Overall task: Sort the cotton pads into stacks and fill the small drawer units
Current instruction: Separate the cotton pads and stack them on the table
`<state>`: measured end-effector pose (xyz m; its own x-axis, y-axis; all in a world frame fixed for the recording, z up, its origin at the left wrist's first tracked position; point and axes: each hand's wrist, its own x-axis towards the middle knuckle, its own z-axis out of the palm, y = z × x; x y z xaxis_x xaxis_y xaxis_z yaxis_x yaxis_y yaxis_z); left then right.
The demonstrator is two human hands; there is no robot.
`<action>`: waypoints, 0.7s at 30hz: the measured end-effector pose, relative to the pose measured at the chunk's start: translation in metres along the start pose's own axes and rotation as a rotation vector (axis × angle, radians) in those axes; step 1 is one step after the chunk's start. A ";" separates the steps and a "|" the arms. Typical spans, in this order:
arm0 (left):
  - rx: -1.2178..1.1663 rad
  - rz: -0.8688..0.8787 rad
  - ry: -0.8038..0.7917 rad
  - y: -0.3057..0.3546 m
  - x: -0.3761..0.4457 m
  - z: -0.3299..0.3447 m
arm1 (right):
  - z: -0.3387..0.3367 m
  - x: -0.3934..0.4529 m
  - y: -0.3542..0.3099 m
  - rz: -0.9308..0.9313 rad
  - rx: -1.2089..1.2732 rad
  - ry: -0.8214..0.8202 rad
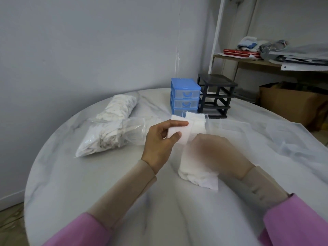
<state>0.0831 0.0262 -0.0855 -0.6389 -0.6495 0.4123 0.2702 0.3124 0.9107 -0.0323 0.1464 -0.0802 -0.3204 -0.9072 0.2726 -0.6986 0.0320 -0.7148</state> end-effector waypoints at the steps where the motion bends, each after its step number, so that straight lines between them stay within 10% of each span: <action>1: 0.000 0.001 -0.006 -0.001 0.000 0.000 | -0.001 0.000 0.000 0.003 0.074 0.010; 8: -0.040 -0.031 -0.048 0.001 -0.001 0.002 | -0.006 0.001 -0.005 -0.032 0.474 0.092; 21: -0.150 -0.115 -0.219 0.013 -0.008 0.010 | -0.012 0.002 -0.003 -0.077 0.332 0.355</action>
<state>0.0845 0.0422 -0.0772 -0.8072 -0.5048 0.3059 0.2800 0.1286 0.9513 -0.0387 0.1491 -0.0701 -0.5144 -0.7009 0.4941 -0.5056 -0.2175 -0.8349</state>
